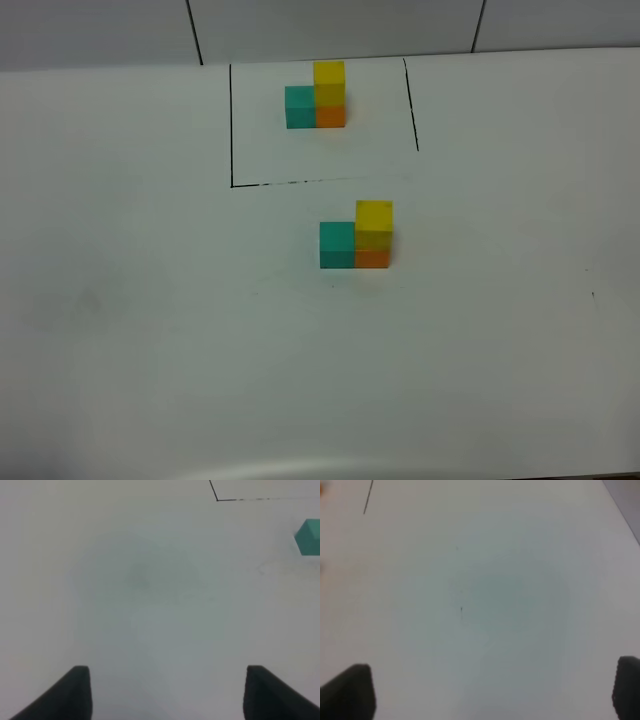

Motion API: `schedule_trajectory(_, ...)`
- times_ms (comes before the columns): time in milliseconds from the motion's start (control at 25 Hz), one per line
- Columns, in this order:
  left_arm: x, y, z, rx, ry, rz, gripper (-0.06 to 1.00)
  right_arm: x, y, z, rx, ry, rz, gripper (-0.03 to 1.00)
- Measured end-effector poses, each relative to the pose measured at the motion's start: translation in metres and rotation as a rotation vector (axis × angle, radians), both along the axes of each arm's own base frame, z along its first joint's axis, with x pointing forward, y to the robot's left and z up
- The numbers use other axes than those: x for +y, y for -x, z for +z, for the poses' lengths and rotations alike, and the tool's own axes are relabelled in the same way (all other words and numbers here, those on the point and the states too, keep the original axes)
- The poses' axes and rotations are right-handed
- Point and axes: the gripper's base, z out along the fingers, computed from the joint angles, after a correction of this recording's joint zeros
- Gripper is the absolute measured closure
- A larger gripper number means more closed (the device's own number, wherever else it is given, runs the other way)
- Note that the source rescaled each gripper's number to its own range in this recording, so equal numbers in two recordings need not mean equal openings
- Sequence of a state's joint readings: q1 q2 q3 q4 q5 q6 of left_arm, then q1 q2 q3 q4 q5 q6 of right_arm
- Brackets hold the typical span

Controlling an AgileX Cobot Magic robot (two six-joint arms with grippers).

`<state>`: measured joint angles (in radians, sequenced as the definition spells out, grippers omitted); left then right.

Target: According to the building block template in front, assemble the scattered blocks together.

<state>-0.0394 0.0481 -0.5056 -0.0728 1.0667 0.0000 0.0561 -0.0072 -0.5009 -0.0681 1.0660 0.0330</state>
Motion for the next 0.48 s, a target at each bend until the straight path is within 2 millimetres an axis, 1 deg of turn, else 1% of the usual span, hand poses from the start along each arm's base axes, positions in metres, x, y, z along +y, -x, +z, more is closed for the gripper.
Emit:
schedule_trajectory(200,0.0,0.0,-0.0001,0.001,0.0,0.0,0.55,-0.0002,0.0,-0.0001,0.0,0.0,-0.003,0.1)
schedule_trajectory(480,0.0,0.0,-0.0001,0.001,0.0,0.0,0.55,-0.0002,0.0,-0.0001,0.0,-0.005,-0.005,0.19)
